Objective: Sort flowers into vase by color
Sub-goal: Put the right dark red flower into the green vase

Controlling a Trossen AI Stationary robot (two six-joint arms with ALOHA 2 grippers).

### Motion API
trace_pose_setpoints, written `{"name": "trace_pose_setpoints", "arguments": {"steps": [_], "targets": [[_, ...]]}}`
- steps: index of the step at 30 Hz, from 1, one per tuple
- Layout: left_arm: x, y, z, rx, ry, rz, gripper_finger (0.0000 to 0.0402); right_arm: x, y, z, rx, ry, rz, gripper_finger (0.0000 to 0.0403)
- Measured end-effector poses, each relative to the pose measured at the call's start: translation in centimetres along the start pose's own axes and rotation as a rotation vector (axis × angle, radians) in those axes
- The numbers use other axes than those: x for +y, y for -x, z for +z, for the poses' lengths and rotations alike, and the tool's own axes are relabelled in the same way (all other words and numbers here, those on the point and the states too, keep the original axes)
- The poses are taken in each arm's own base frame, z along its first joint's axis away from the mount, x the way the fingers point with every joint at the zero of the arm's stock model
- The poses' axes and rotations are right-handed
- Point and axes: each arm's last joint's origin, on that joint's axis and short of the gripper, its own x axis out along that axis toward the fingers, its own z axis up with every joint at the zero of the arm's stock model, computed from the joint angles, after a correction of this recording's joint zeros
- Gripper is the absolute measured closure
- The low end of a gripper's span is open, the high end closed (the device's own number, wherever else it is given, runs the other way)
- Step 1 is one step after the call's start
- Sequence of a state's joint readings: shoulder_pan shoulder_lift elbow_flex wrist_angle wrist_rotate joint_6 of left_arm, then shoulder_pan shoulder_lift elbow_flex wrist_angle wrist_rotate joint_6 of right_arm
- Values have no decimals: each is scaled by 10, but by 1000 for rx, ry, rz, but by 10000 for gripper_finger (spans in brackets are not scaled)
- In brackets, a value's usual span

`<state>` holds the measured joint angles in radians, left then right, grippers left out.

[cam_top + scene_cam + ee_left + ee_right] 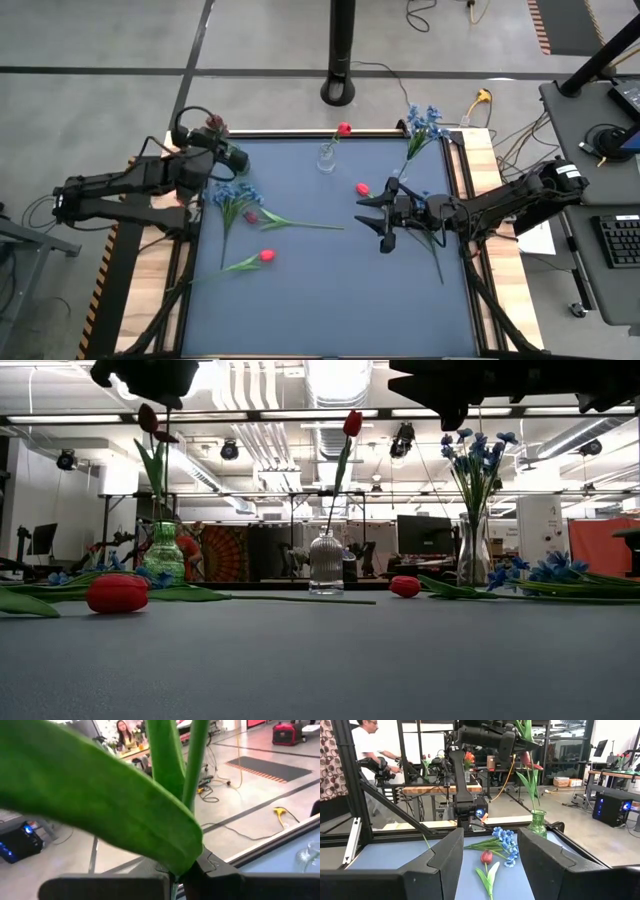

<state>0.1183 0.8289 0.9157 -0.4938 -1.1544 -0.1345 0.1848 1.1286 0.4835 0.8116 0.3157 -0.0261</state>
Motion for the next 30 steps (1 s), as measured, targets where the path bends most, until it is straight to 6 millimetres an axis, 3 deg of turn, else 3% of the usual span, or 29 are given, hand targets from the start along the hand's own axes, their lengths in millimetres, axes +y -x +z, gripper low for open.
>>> {"name": "trace_pose_setpoints", "arguments": {"steps": [15, 30], "targets": [[1, -20, -3, 48, 93, 69, 401, 0, 0, 0, 2, 1, 0, 223], [4, -24, -5, 72, 186, 68, 401, 0, 0, -1, 11, 5, 0, 223]]}}
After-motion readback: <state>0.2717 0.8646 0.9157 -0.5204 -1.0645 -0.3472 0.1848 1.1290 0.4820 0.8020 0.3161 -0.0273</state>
